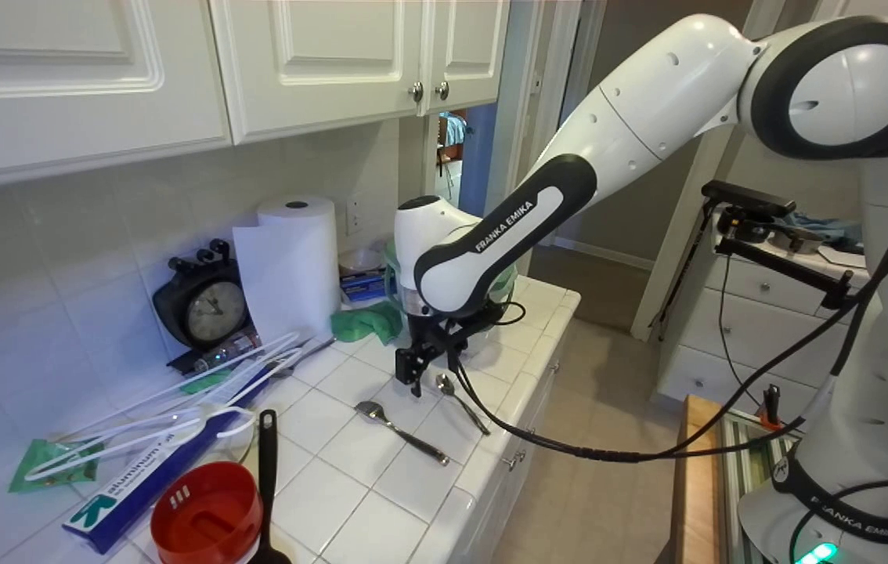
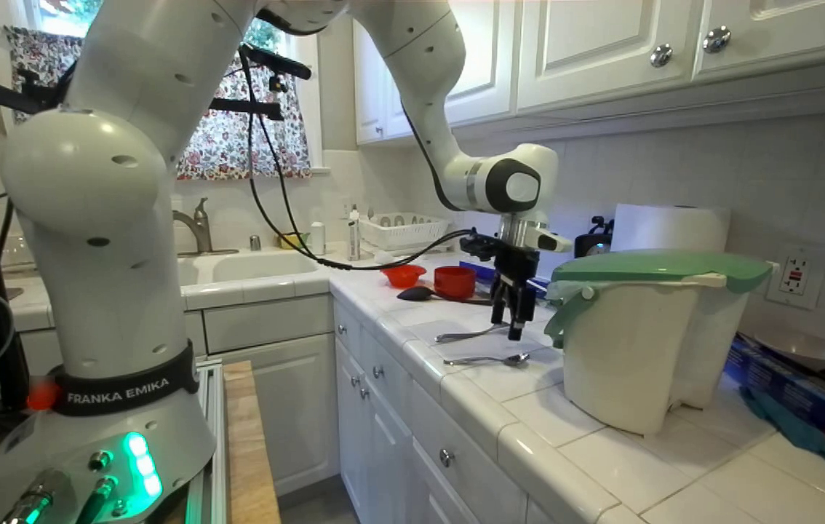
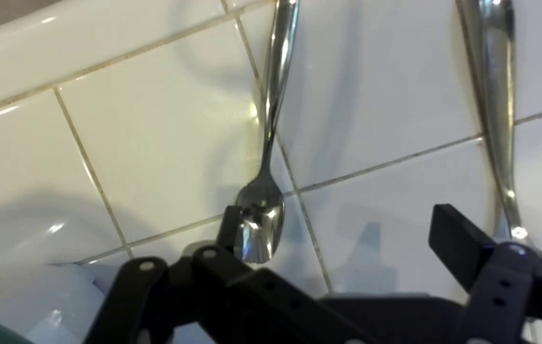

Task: Use the spoon to close the lid of the bin

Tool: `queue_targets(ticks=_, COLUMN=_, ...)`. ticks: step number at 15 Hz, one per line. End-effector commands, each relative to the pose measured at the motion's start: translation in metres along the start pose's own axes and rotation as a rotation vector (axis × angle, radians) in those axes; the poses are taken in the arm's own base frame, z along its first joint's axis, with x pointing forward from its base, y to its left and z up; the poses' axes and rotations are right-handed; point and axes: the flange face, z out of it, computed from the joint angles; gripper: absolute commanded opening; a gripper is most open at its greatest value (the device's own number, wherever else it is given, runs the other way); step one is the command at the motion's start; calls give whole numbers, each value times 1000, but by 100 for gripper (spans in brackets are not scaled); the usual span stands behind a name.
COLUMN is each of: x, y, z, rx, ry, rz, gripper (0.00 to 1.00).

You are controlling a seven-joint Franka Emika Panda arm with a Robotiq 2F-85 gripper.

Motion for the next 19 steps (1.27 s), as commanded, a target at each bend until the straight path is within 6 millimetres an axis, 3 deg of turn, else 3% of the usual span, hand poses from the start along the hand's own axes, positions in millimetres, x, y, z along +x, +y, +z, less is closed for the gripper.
queue_targets(ticks=1, x=-1, y=-3, z=-47, rx=30, ry=51, rz=60, gripper=100)
queue_targets(ticks=7, x=-2, y=9, z=-137, rx=70, ry=133, rz=159, gripper=100)
queue_targets(ticks=11, x=-13, y=22, z=-179, rx=69, ry=141, rz=198, gripper=100)
queue_targets(ticks=14, x=-22, y=29, z=-200, rx=72, ry=141, rz=219, gripper=100)
queue_targets(ticks=15, x=-14, y=24, z=-188, rx=88, ry=141, rz=194, gripper=100)
queue_targets(ticks=19, x=-18, y=27, z=-199, rx=91, ry=144, rz=202, gripper=100)
